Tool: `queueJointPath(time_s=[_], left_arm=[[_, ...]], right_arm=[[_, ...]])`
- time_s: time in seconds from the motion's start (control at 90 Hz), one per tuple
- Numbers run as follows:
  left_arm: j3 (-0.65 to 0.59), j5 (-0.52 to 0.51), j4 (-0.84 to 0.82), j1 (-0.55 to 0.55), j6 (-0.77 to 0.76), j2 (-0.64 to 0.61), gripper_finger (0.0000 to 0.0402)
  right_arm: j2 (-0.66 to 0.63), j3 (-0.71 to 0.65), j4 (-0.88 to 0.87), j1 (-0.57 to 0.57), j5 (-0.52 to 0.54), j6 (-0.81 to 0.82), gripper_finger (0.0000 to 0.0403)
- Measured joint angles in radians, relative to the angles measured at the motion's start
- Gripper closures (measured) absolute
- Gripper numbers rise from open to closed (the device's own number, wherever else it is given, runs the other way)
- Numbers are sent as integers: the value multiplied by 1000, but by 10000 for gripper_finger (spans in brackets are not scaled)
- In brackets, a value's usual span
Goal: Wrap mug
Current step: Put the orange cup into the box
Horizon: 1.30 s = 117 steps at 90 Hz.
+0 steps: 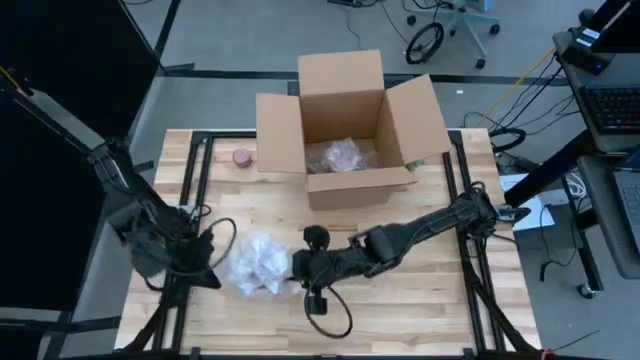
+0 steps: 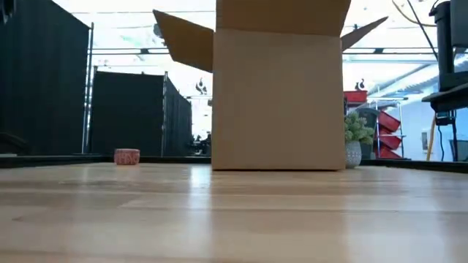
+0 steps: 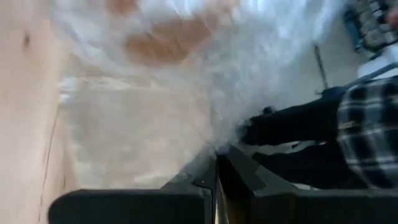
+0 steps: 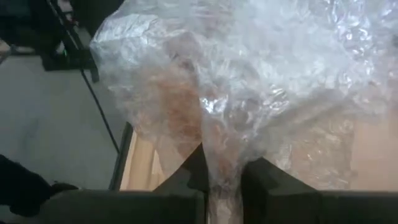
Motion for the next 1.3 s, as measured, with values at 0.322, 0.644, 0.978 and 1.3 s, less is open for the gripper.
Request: queueJointPath(time_s=[0.322,0.644,0.978,1.3], left_arm=[[143,-35,-33,1,78,-133,402],[147,-85,-63,2,80,-196,402],[147,-118,-62,2,131,-187,402],[147,-240,-130,61,151,-181,402]], right_arm=[[-50,266,-166,-73,5,8,378],[-178,275,-162,-116,126,-27,378],[-257,274,-161,-210,247,-64,378],[-300,274,-423,-502,133,-117,378]])
